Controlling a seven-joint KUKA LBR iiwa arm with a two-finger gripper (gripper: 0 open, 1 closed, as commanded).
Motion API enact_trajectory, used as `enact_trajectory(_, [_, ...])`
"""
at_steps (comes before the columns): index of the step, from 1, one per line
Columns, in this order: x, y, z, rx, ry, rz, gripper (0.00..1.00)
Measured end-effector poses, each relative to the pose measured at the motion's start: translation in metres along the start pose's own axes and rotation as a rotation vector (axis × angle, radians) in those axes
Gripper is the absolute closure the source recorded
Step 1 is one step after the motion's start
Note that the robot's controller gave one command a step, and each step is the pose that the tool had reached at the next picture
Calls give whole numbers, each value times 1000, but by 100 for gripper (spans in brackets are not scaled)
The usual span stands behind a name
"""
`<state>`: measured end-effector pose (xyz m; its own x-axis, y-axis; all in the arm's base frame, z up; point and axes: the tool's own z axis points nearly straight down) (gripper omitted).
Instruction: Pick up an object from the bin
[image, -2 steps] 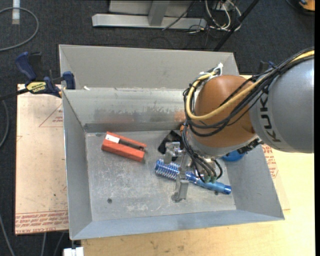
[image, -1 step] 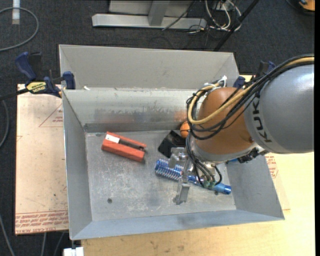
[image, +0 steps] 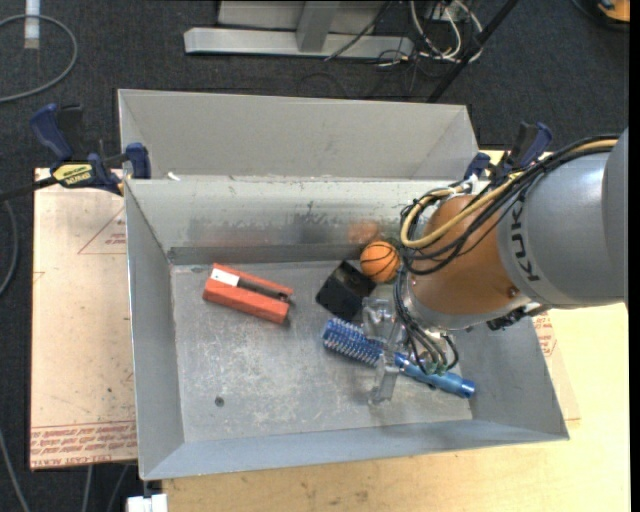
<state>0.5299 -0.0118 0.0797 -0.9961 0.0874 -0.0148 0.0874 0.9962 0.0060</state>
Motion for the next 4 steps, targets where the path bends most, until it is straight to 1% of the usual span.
enact_trajectory(1, [0,-8,10,4,12,2,0])
enact_trajectory(2, [0,0,1,0,1,0,0])
enact_trajectory(3, [0,-6,10,1,13,4,100])
enact_trajectory(4, [0,-6,10,1,13,4,100])
